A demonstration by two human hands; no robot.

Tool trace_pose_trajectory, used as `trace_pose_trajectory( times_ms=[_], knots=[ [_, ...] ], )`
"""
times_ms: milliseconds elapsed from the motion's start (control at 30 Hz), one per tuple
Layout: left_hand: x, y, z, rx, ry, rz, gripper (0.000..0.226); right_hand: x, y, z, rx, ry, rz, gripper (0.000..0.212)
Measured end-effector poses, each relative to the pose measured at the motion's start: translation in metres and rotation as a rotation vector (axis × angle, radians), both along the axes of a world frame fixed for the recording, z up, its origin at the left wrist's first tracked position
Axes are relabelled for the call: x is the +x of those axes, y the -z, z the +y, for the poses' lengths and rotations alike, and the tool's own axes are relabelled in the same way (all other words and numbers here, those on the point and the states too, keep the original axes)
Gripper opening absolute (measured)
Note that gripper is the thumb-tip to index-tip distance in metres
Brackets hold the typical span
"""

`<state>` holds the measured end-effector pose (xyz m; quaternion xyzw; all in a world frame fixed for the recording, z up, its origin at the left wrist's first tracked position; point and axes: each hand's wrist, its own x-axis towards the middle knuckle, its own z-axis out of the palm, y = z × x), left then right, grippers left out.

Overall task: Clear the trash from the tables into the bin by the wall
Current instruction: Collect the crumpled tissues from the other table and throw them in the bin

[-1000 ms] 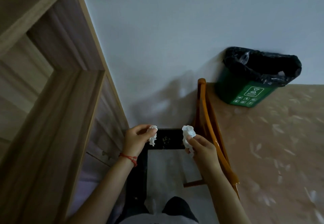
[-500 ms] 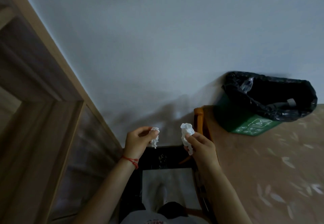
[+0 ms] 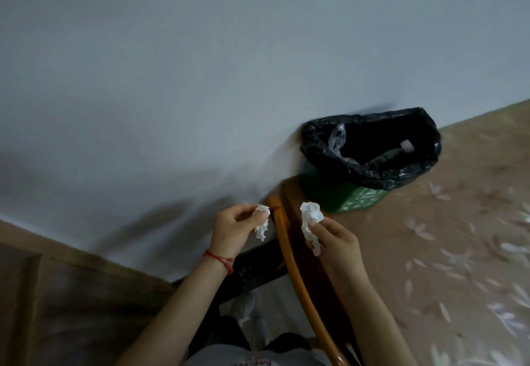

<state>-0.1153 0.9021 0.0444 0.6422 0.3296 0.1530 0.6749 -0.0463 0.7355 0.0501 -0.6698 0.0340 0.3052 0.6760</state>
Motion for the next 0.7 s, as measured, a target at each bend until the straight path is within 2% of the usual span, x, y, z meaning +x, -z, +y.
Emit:
trace_pose_trajectory(
  times_ms=[167, 433, 700],
  knots=[
    [0.044, -0.003, -0.009, 0.021, 0.232, 0.015, 0.007, 0.008, -0.003, -0.017, -0.012, 0.241, -0.004, 0.010],
    [0.085, -0.014, -0.012, 0.064, 0.543, 0.028, 0.014, 0.003, -0.006, -0.026, -0.014, 0.518, -0.006, 0.010],
    [0.100, -0.019, -0.011, 0.043, 0.657, 0.022, 0.010, 0.000, -0.009, -0.016, 0.013, 0.606, -0.006, 0.017]
  ],
)
